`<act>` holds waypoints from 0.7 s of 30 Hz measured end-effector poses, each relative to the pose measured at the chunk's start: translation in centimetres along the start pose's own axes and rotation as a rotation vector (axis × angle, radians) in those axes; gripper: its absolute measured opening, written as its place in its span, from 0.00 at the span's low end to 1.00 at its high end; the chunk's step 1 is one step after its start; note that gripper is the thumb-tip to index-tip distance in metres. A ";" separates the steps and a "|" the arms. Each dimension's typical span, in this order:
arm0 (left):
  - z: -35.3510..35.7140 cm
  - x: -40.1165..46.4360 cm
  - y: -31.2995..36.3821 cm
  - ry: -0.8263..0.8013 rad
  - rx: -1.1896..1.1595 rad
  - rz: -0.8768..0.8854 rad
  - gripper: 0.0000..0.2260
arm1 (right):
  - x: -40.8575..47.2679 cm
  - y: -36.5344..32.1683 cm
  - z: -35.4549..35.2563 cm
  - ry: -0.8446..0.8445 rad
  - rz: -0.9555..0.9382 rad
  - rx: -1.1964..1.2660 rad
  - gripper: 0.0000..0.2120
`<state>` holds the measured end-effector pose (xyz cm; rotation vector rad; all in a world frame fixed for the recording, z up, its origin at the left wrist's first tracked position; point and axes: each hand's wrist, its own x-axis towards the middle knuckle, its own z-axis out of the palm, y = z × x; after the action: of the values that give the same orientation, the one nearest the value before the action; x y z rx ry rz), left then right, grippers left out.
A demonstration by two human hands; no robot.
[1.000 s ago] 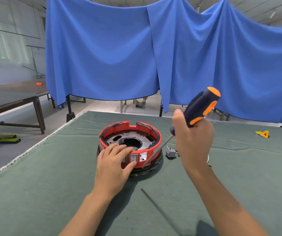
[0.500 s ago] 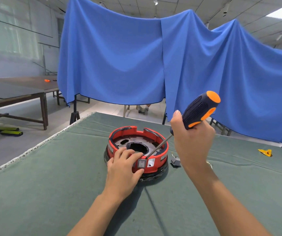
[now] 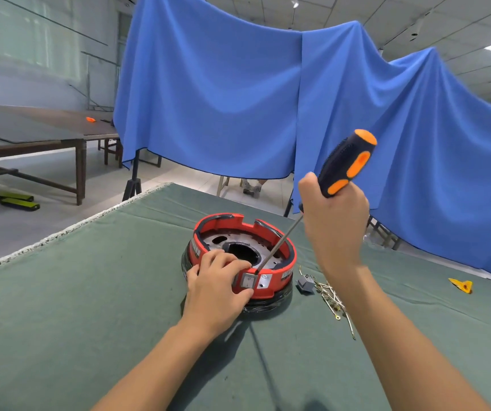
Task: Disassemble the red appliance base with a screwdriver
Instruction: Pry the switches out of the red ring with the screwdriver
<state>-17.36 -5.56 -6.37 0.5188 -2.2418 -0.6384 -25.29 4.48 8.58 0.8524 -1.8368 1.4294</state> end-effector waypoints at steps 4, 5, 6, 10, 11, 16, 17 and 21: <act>0.1 0.0 0.2 0.004 0.008 -0.007 0.18 | 2.4 0.5 1.5 -0.051 0.091 -0.034 0.15; 0.1 0.0 0.2 0.004 0.010 -0.008 0.18 | 2.9 0.8 1.8 -0.066 0.119 -0.043 0.15; 0.1 0.0 0.2 0.005 0.013 -0.009 0.17 | 3.5 1.3 2.1 -0.079 0.145 -0.052 0.16; 0.3 0.0 0.2 0.014 0.020 -0.010 0.17 | 5.0 2.6 3.6 -0.085 0.196 -0.090 0.18; 0.3 0.1 0.2 0.017 0.020 -0.009 0.17 | 5.2 2.8 4.1 -0.087 0.196 -0.111 0.19; 0.4 0.2 0.0 0.017 0.024 -0.002 0.17 | 6.1 3.3 6.5 -0.137 0.223 -0.202 0.18; 0.4 0.2 0.0 0.013 0.026 0.000 0.17 | 6.2 3.4 6.9 -0.149 0.235 -0.218 0.18; 0.4 0.3 0.0 0.012 0.040 0.005 0.17 | 6.3 4.0 7.8 -0.185 0.289 -0.262 0.17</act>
<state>-17.90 -5.57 -6.45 0.5351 -2.2479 -0.5875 -32.94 -3.03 10.01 0.6223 -2.3032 1.2698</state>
